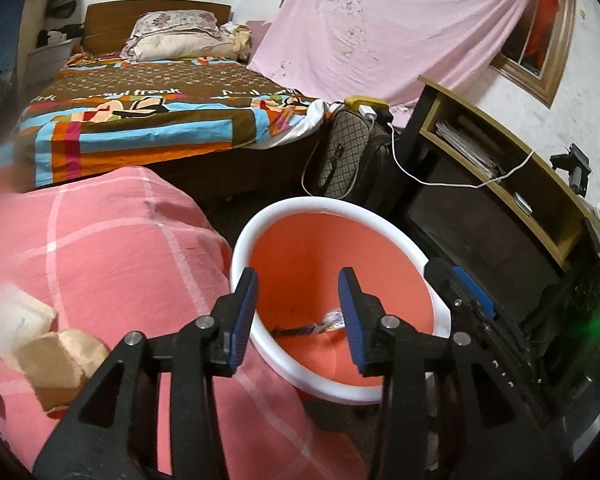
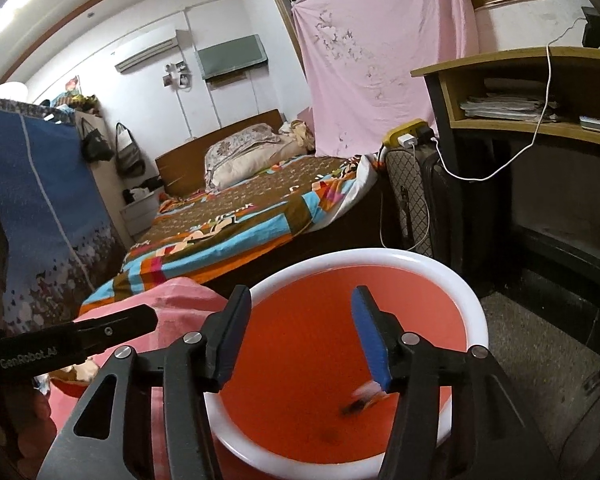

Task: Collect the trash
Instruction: 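Carry both items over the bucket and open both tools to drop them, then move both tools back over the table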

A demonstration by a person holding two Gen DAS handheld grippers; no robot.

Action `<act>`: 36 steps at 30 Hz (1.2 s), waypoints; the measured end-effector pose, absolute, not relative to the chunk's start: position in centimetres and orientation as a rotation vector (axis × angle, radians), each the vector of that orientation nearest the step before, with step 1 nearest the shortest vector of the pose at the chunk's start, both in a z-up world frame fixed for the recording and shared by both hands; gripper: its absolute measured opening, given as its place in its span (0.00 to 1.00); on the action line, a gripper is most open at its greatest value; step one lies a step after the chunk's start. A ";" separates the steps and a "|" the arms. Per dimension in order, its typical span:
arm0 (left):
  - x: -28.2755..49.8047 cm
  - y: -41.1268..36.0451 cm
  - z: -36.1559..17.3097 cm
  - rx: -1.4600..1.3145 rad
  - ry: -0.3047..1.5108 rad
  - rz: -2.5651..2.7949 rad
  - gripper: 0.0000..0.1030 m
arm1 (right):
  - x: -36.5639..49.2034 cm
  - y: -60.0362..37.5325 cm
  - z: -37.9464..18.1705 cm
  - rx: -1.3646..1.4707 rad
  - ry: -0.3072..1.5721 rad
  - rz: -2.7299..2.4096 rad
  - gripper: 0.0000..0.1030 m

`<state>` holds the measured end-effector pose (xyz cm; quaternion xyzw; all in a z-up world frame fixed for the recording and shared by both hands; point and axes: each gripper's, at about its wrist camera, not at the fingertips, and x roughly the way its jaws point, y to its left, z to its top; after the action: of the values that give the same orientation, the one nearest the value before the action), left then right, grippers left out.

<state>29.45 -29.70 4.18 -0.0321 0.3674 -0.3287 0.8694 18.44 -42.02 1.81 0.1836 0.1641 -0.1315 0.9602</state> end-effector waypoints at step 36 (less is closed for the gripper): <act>14.8 -3.7 7.1 -0.189 0.199 -0.016 0.87 | 12.4 -25.3 8.6 0.091 -0.137 0.098 1.00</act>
<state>14.85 -3.71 7.13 -0.0940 0.0993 -0.0082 0.9906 12.41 -25.32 8.62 0.0455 -0.0685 0.0491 0.9954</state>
